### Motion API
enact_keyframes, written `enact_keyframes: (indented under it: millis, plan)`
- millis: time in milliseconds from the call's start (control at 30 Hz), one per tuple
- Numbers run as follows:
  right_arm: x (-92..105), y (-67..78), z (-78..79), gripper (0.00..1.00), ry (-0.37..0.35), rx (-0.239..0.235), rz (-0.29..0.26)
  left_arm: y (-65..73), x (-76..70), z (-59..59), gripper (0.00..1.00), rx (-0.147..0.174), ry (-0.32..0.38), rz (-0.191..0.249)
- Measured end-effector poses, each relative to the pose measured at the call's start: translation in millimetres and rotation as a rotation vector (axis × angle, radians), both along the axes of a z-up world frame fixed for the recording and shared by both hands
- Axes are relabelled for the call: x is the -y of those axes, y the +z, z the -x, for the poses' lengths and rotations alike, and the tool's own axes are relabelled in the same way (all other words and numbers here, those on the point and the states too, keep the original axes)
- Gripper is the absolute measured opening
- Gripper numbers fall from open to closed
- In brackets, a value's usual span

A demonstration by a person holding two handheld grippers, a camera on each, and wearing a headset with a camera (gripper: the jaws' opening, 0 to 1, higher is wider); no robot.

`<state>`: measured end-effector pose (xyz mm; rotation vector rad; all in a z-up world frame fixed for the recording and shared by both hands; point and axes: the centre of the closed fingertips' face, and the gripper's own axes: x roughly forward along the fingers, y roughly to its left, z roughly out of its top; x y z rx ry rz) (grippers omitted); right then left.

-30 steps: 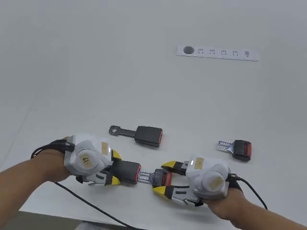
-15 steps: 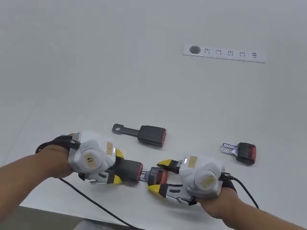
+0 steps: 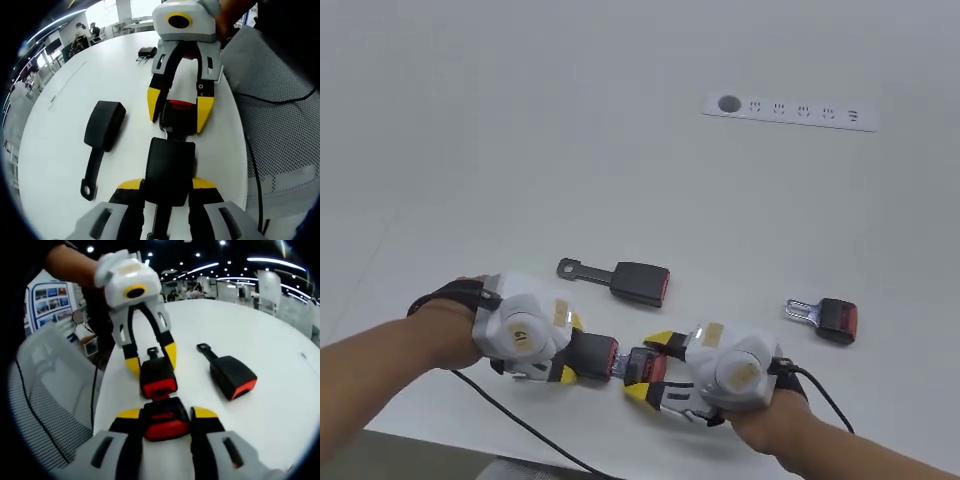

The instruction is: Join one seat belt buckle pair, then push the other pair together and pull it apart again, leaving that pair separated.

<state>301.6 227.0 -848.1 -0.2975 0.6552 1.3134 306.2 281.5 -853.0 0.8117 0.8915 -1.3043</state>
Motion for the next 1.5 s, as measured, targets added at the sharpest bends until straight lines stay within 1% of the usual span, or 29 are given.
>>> enact_keyframes:
  millis: [233,300,433,533,633,667,767,1000,1200,1267,1367,1433,1500]
  plan:
    - [-2.8,-0.2,-1.6,0.36,0.021,-0.001,0.012,-0.2,-0.1,0.8,0.34,0.003,-0.024,0.012]
    - [-3.6,0.0,-2.1,0.36,0.028,-0.005,0.016,-0.2,0.5,0.8,0.34,0.010,-0.047,0.010]
    - [-4.9,-0.1,-1.9,0.35,0.054,-0.012,0.029,-0.2,1.0,1.4,0.34,0.010,-0.057,0.012]
    - [-11.7,-0.2,-2.5,0.35,0.059,-0.011,0.031,-0.1,1.6,1.8,0.34,0.011,-0.071,0.007]
    - [-17.5,-0.4,-1.8,0.36,0.072,-0.004,0.034,0.1,1.1,2.4,0.34,0.010,-0.070,0.014]
    - [-15.5,-3.8,-1.7,0.36,0.079,-0.003,0.040,0.5,1.0,4.1,0.34,0.007,-0.067,0.019]
    - [-15.2,-5.9,-2.9,0.35,0.074,-0.004,0.039,1.3,2.2,4.5,0.34,0.007,-0.072,0.014]
    - [-13.3,-3.1,-1.8,0.36,0.074,0.005,0.043,1.2,1.0,4.4,0.34,0.005,-0.073,0.012]
    - [-12.4,-1.9,-1.2,0.36,0.084,0.019,0.055,1.1,-0.2,3.1,0.34,0.000,-0.071,0.025]
    - [-11.2,-2.7,-0.7,0.36,0.090,0.034,0.057,1.3,-1.2,2.8,0.34,0.000,-0.067,0.038]
    - [-10.0,-2.3,-0.5,0.36,0.087,0.039,0.056,1.8,-1.9,2.6,0.34,0.009,-0.070,0.075]
    - [-9.6,-1.9,-0.3,0.36,0.087,0.047,0.058,2.2,-1.7,1.7,0.34,0.010,-0.045,0.116]
    - [-9.0,-1.2,0.2,0.36,0.080,0.054,0.051,1.6,-3.3,0.7,0.35,0.006,-0.035,0.139]
